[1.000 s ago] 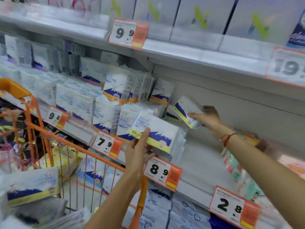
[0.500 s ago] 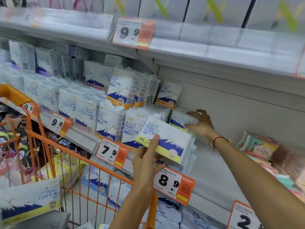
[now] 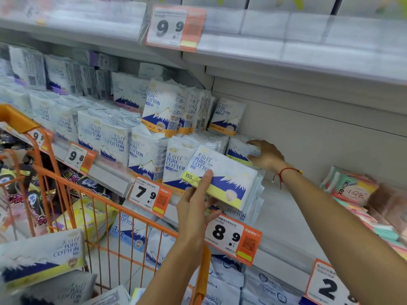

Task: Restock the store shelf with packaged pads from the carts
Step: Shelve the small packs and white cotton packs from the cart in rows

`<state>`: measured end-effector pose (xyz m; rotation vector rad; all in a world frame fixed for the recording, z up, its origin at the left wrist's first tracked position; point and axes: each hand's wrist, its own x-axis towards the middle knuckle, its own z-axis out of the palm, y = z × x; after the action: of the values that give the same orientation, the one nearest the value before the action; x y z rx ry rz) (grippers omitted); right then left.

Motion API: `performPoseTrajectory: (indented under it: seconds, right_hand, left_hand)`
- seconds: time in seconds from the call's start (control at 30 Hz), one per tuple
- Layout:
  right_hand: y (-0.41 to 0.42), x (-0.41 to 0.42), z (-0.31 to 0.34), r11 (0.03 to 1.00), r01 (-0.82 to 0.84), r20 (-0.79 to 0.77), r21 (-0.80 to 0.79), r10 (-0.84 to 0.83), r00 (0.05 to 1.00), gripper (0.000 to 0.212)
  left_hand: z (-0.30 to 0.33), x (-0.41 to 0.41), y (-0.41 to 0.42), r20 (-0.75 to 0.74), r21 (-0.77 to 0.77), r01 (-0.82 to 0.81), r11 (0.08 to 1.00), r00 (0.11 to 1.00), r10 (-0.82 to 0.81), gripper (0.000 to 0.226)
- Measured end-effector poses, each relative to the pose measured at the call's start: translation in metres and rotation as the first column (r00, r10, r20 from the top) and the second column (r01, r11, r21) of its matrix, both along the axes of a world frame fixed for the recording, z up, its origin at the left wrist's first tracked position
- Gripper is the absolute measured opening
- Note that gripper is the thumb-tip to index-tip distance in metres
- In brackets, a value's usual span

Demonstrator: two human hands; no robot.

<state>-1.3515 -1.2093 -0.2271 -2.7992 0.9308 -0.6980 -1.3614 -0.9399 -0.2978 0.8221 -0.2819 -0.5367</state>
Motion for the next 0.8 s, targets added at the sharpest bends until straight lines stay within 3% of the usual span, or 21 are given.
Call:
performPoseTrajectory:
  seconds: [0.07,0.13,0.23,0.3,0.4,0.5,0.57,0.67,0.73,0.77,0.8]
  right_hand:
    - [0.004,-0.001,0.004,0.995,0.035,0.0,-0.097,-0.035,0.999,0.06]
    - [0.022,-0.003,0.011,0.99,0.007,0.215,-0.139,0.023,0.976,0.055]
    - [0.067,-0.012,0.026,0.986,-0.165,0.516,0.008,0.137,0.846,0.024]
    - [0.097,-0.025,0.034,0.937,-0.318,0.551,0.145,0.19,0.813,0.012]
    - [0.135,-0.053,0.035,0.84,-0.399,0.381,0.368,0.256,0.889,0.022]
    - [0.154,-0.081,0.022,0.756,-0.365,0.182,0.543,0.319,0.93,0.052]
    - [0.161,-0.095,0.015,0.721,-0.397,0.21,0.568,0.34,0.917,0.06]
    - [0.16,-0.108,0.013,0.667,-0.452,0.383,0.592,0.261,0.886,0.066]
    - [0.152,-0.111,0.017,0.654,-0.471,0.475,0.592,0.189,0.859,0.069]
    - [0.147,-0.111,0.019,0.673,-0.469,0.51,0.573,0.156,0.846,0.073]
    - [0.141,-0.111,0.023,0.71,-0.456,0.543,0.537,0.123,0.831,0.078]
  left_hand:
    - [0.0,0.0,0.0,-0.008,-0.002,0.0,1.0,1.0,0.0,0.014]
    - [0.001,0.0,0.0,-0.021,0.001,0.012,1.0,1.0,-0.012,0.016]
    - [0.003,-0.001,0.002,-0.024,0.013,0.026,1.0,0.999,-0.026,0.019]
    - [0.004,-0.003,0.004,-0.026,0.026,0.03,0.999,0.999,-0.029,0.02]
    - [0.006,-0.007,0.007,-0.004,0.03,-0.01,1.0,1.0,0.011,0.036]
    - [0.01,-0.009,0.008,0.052,-0.039,-0.06,0.997,0.997,0.062,0.076]
    - [0.016,-0.012,0.009,0.096,-0.082,-0.057,0.995,0.993,0.065,0.08]
    - [0.024,-0.015,0.008,0.225,-0.064,-0.027,0.998,0.974,0.041,0.042]
    - [0.035,-0.01,0.006,0.336,0.014,-0.033,0.999,0.942,0.026,0.032]
    - [0.041,-0.003,0.003,0.411,0.096,-0.057,0.994,0.912,0.013,0.036]
    - [0.048,0.005,0.0,0.517,0.186,-0.123,0.975,0.856,0.009,0.055]
